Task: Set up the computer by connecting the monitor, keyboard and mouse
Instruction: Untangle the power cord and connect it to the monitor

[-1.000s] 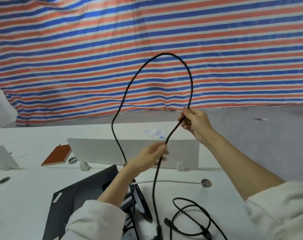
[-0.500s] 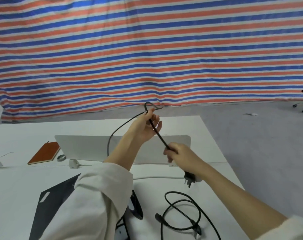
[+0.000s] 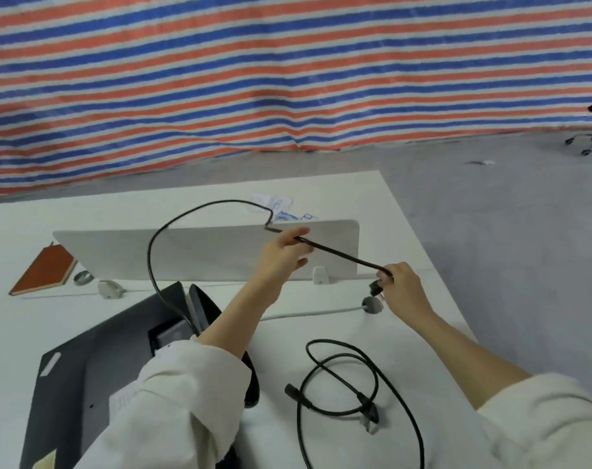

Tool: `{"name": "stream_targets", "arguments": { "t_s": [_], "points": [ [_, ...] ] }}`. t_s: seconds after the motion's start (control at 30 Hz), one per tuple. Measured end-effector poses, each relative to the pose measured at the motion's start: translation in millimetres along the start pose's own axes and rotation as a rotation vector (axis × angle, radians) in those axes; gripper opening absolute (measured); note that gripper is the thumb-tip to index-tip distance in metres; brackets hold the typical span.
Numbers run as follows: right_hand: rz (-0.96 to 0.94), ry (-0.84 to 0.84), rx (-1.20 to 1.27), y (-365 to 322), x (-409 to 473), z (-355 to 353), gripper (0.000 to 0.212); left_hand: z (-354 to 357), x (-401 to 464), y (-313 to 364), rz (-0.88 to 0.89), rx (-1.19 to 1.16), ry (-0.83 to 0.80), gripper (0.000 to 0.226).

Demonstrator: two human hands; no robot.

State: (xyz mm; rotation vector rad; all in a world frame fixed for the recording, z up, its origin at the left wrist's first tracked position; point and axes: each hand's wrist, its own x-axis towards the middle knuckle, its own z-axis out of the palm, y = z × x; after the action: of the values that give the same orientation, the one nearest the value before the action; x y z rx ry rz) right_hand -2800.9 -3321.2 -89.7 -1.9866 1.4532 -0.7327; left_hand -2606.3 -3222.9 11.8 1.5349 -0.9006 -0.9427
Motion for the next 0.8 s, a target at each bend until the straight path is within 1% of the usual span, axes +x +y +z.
{"name": "stream_targets", "arguments": {
  "t_s": [0.03, 0.1, 0.13, 0.2, 0.3, 0.43, 0.53, 0.6, 0.63, 0.67, 0.7, 0.73, 0.77, 0.8],
  "points": [
    [0.031, 0.005, 0.023, 7.6, 3.9, 5.1, 0.022, 2.5, 4.8, -6.2, 0.073, 0.226, -0.017, 0.028],
    [0.073, 0.009, 0.049, 21.8, 12.7, 15.5, 0.020, 6.7, 14.8, -19.6, 0.256, 0.697, 0.005, 0.020],
    [0.082, 0.007, 0.049, 26.5, 17.0, 18.8, 0.019, 7.6, 18.6, -25.1, 0.339, 0.864, 0.036, 0.018],
    [0.095, -0.028, 0.031, 34.7, 26.4, 25.5, 0.020, 6.9, 28.0, -37.2, 0.442, 1.019, 0.098, 0.020],
    [0.121, -0.069, 0.021, 50.2, 35.5, 33.8, 0.021, 1.3, 44.1, -59.5, 0.580, 1.110, 0.152, 0.021],
    [0.118, -0.144, -0.045, 60.0, 46.5, 40.6, 0.018, -2.5, 57.3, -78.3, 0.683, 1.195, 0.182, 0.016],
    [0.071, -0.314, -0.202, 50.1, 60.3, 41.6, 0.014, -6.9, 64.9, -83.9, 0.681, 1.157, 0.157, 0.027],
    [0.094, -0.443, -0.180, 48.8, 67.4, 39.8, 0.010, -11.2, 68.4, -89.5, 0.665, 1.147, 0.177, 0.031],
    [0.135, -0.483, -0.107, 50.5, 71.6, 37.8, 0.008, -12.2, 69.7, -92.2, 0.668, 1.153, 0.187, 0.031],
    [0.191, -0.483, -0.005, 52.4, 75.3, 35.5, 0.008, -11.5, 70.7, -94.4, 0.668, 1.162, 0.183, 0.031],
    [0.244, -0.449, 0.083, 56.4, 79.2, 34.5, 0.009, -9.6, 72.0, -95.9, 0.673, 1.174, 0.174, 0.030],
    [0.283, -0.409, 0.119, 61.3, 81.4, 34.0, 0.010, -6.5, 73.4, -96.8, 0.681, 1.185, 0.162, 0.030],
    [0.301, -0.380, 0.075, 69.1, 82.2, 36.9, 0.012, -3.4, 74.3, -97.5, 0.690, 1.201, 0.151, 0.030],
    [0.289, -0.393, -0.066, 77.4, 80.9, 41.9, 0.015, -0.4, 75.8, -97.5, 0.699, 1.217, 0.135, 0.029]
  ]
}}
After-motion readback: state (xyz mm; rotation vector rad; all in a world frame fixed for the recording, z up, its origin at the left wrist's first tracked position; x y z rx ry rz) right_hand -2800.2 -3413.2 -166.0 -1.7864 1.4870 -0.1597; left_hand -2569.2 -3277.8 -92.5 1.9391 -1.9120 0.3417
